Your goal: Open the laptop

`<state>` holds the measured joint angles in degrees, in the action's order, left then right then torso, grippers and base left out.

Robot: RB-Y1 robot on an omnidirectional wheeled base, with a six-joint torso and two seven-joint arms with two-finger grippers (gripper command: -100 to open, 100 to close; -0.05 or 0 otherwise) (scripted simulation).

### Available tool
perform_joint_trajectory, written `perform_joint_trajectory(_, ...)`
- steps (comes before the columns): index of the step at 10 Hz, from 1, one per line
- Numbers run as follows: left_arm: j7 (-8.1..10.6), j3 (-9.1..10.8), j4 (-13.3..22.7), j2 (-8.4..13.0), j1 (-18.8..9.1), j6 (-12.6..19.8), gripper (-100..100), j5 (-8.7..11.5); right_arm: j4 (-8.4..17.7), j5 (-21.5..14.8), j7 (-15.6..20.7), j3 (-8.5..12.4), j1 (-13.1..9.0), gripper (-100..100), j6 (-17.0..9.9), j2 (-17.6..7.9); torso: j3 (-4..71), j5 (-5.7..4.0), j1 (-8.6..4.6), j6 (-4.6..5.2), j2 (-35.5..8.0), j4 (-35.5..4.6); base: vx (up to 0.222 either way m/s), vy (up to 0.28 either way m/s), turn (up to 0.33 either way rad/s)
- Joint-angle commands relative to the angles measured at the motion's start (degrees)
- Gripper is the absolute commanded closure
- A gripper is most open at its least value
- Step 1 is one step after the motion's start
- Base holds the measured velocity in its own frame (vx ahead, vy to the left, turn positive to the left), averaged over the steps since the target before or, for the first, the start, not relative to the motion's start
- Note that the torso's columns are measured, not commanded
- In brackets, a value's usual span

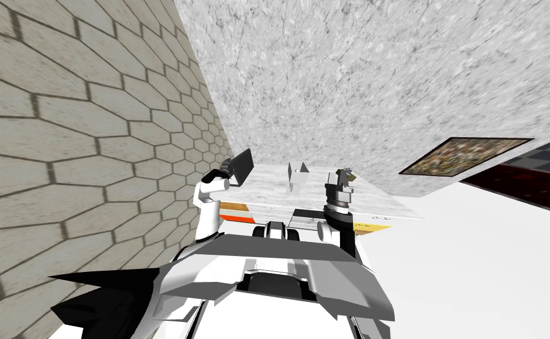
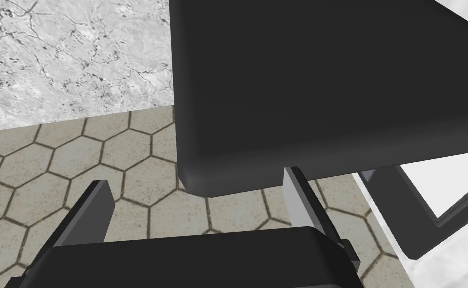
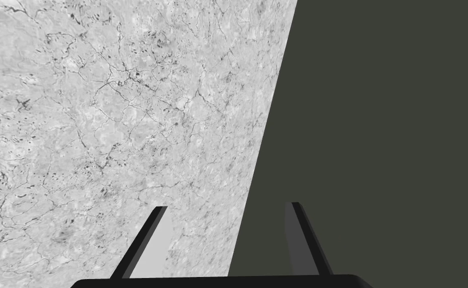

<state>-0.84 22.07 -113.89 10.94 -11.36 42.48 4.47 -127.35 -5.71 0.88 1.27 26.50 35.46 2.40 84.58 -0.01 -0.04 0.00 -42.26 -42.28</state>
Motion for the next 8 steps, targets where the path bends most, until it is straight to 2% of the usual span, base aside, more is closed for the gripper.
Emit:
perform_joint_trajectory(1,-1.07,-0.26,-1.06,1.26,-0.15,2.75,-100,-0.13,0.0,0.0,0.0,0.0,0.0,0,0.0,0.0,-0.01,0.01,0.02,0.01,-0.01,0.0,-0.001,0.032,-0.066)
perform_joint_trajectory(5,-2.55,-0.68,-2.44,3.07,-0.29,6.47,-100,-0.32,0.0,0.0,0.0,0.0,0.0,0,0.0,0.0,-0.02,0.01,0.02,0.0,-0.03,-0.01,-0.004,0.033,-0.055)
perform_joint_trajectory(8,-4.17,-1.19,-3.66,5.01,-0.42,10.41,-100,-0.53,0.0,0.0,0.0,0.0,0.0,0,0.0,0.0,-0.01,0.03,0.08,0.0,-0.02,-0.01,-0.002,0.045,-0.069)
